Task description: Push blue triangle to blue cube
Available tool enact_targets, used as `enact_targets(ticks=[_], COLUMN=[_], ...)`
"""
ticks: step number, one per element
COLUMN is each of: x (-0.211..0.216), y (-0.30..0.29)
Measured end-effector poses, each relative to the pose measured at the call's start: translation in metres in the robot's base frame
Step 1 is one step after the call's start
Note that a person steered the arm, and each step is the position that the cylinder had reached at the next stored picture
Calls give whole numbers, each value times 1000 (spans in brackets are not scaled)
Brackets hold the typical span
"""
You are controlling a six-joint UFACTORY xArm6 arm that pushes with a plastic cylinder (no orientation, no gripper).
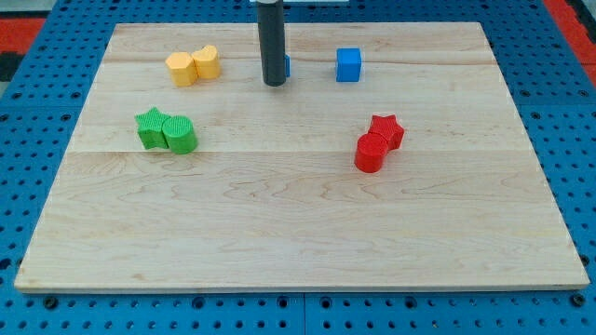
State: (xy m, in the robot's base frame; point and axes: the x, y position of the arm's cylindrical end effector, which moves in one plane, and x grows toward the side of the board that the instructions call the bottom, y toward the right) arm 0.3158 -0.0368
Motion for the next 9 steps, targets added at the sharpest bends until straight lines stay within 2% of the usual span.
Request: enact_targets(ticks=[2,5,9], x=[-3,-63,-63], y=[-26,-24,53])
